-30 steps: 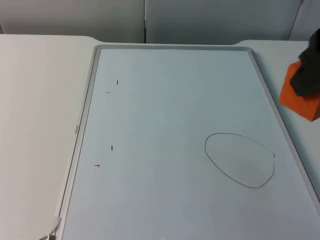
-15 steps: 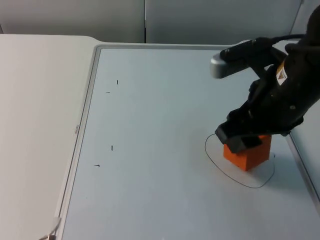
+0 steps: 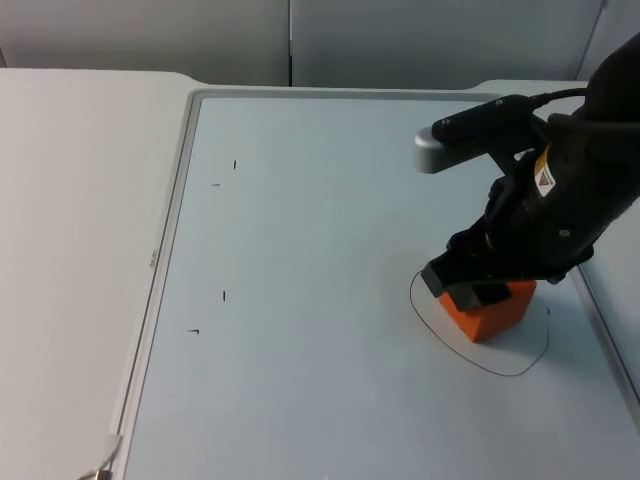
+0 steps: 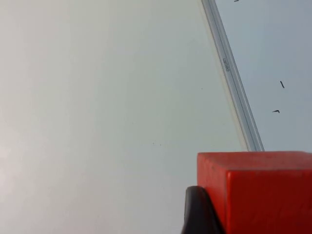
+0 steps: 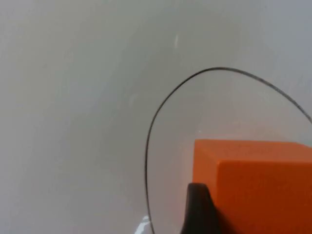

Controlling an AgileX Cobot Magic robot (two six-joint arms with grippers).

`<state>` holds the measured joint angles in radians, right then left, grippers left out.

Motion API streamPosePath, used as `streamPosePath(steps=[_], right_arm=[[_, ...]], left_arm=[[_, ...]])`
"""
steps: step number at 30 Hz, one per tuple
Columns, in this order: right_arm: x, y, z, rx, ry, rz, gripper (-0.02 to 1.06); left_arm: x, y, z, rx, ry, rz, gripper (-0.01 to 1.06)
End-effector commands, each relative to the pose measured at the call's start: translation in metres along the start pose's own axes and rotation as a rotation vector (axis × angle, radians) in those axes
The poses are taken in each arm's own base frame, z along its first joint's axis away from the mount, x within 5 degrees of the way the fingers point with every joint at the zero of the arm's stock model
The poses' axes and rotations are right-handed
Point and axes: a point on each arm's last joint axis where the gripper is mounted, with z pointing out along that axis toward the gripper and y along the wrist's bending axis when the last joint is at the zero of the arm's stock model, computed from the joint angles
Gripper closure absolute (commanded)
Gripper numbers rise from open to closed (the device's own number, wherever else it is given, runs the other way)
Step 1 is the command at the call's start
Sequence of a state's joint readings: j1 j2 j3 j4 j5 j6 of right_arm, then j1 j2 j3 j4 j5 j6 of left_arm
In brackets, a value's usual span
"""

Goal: Pick up one cube with the left hand and another cube with the right hand. First place the cube in the right hand at the target position, then stack the cube in the left hand on top.

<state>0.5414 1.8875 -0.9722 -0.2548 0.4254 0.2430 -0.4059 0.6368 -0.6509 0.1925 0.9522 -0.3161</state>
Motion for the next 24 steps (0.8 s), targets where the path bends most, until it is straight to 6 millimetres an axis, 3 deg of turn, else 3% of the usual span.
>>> streamPosePath(steps=[1,11,15,16,20,24], right_arm=[[0.0043,-0.0021,0.0053,0.008,0.035,0.003,1.05],[0.0068,-0.0029,0.0037,0.015,0.064,0.007,1.02],[0.0077,-0.0018,0.0036,0.004,0.073,0.033,0.79],[0.0077,-0.0018,0.0036,0.004,0.073,0.033,0.79],[0.0088,-0.0007,0.0034,0.006,0.086,0.029,0.6],[0.0088,-0.0007,0.0034,0.006,0.086,0.029,0.54]], left_arm=[[-0.0001,-0.0014,-0.0009,0.015,-0.013,0.005,0.83],[-0.0004,-0.0012,-0.0009,0.013,-0.016,0.007,0.83],[-0.0004,-0.0011,-0.0009,0.011,-0.017,0.008,0.83],[-0.0004,-0.0011,-0.0009,0.011,-0.017,0.008,0.83],[-0.0006,-0.0011,-0.0009,0.012,-0.019,0.008,0.83],[-0.0006,-0.0011,-0.0009,0.012,-0.019,0.008,0.83]])
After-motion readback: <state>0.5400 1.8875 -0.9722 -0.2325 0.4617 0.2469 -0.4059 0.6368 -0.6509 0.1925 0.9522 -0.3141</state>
